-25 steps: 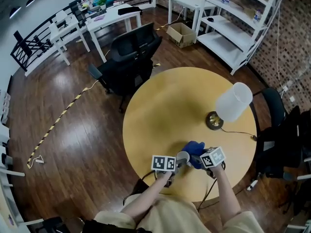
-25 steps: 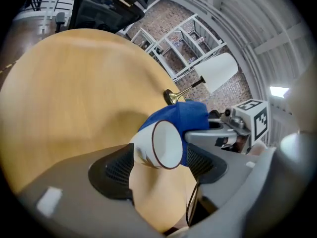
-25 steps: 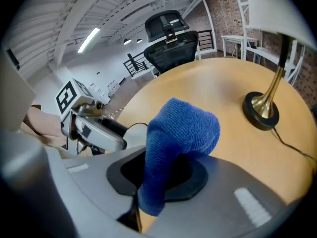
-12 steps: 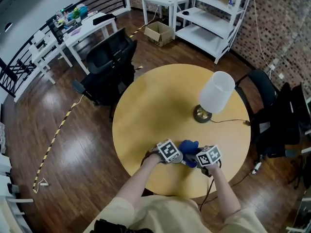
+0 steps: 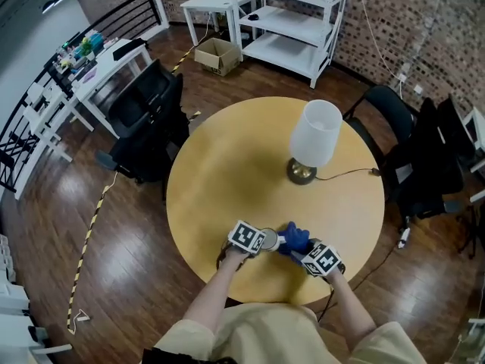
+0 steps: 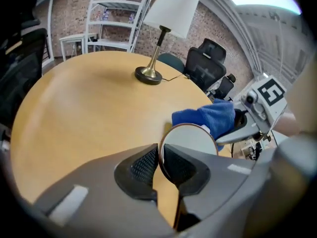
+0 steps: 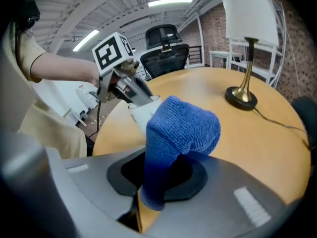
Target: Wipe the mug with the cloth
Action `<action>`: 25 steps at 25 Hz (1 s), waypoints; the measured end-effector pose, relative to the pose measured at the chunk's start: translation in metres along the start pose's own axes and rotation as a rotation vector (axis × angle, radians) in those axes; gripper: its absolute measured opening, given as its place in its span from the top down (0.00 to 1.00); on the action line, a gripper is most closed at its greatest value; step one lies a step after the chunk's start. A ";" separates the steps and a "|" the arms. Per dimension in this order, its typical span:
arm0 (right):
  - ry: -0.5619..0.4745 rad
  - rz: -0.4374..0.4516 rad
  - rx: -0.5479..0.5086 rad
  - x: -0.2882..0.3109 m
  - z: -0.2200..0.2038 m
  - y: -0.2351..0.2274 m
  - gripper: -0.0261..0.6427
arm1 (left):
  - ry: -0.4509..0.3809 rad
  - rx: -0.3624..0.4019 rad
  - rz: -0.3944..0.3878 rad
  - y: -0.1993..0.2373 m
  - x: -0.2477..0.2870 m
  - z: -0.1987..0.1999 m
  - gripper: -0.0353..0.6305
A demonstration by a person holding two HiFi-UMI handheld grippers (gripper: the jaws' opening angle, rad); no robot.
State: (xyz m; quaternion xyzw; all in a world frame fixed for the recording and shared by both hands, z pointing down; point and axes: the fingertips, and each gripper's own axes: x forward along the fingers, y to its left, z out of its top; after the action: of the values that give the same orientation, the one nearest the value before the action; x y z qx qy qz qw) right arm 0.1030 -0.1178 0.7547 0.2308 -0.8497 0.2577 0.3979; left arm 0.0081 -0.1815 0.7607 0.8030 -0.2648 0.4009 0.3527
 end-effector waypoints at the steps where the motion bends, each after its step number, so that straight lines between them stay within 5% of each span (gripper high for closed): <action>1: -0.014 -0.011 0.059 0.000 -0.007 -0.001 0.85 | -0.006 -0.006 -0.005 0.000 0.000 -0.002 0.90; 4: -0.150 -0.160 0.233 -0.032 0.004 -0.022 0.85 | -0.006 -0.003 -0.007 -0.004 0.000 -0.004 0.90; 7: -0.281 -0.275 0.167 -0.071 0.053 -0.016 0.85 | 0.001 -0.017 0.002 -0.006 -0.001 -0.005 0.90; 13: -0.205 -0.161 -0.073 -0.008 0.085 0.039 0.85 | -0.010 -0.068 0.019 -0.004 -0.002 -0.009 0.90; 18: -0.235 -0.238 0.038 -0.008 0.074 0.014 0.86 | -0.034 -0.093 0.005 -0.003 -0.003 -0.010 0.90; 25: -0.314 -0.219 0.302 -0.013 0.055 -0.018 0.86 | -0.034 -0.106 0.009 -0.005 -0.002 -0.007 0.90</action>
State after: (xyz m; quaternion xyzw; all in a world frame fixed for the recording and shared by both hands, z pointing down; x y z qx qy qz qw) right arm 0.0907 -0.1636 0.7181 0.4157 -0.8229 0.2979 0.2476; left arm 0.0080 -0.1729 0.7604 0.7888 -0.2953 0.3741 0.3882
